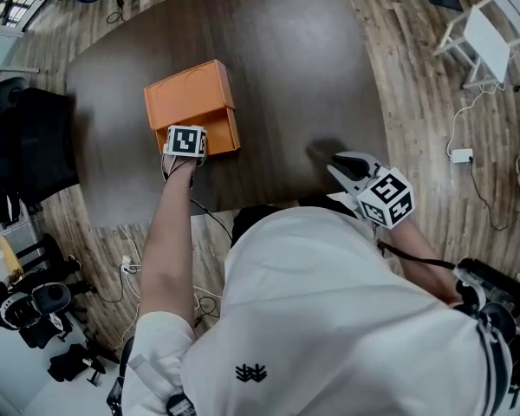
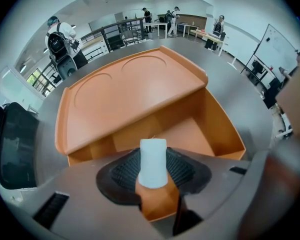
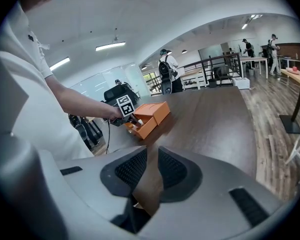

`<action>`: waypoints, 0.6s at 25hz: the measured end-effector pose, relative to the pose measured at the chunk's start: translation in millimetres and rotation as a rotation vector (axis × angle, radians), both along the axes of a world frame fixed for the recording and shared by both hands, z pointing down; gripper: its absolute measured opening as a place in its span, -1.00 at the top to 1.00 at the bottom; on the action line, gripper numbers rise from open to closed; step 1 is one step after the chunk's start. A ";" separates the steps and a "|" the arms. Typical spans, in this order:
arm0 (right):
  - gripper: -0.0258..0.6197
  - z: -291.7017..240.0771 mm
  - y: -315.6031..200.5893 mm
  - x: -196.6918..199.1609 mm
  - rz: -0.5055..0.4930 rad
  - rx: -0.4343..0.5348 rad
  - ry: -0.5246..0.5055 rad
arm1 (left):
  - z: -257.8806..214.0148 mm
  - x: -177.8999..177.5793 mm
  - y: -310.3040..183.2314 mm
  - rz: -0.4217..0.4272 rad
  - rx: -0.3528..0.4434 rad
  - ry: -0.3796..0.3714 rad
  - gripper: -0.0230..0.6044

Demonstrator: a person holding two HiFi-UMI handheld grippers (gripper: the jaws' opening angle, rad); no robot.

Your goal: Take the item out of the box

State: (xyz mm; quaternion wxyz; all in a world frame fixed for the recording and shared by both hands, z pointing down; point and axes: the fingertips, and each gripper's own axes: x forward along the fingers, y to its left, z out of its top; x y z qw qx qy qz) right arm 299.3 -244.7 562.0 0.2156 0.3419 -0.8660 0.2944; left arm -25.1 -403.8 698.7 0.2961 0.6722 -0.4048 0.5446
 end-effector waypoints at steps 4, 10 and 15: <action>0.72 1.9 -6.0 4.2 -0.016 -0.002 -0.003 | -0.3 2.8 -1.6 0.000 0.004 0.005 0.40; 0.73 7.7 -19.5 18.8 -0.032 -0.011 -0.015 | -8.1 17.1 -4.9 -0.009 0.016 0.022 0.40; 0.73 13.6 -27.6 19.6 -0.068 -0.020 -0.030 | -25.0 29.4 -6.6 -0.024 0.052 0.068 0.40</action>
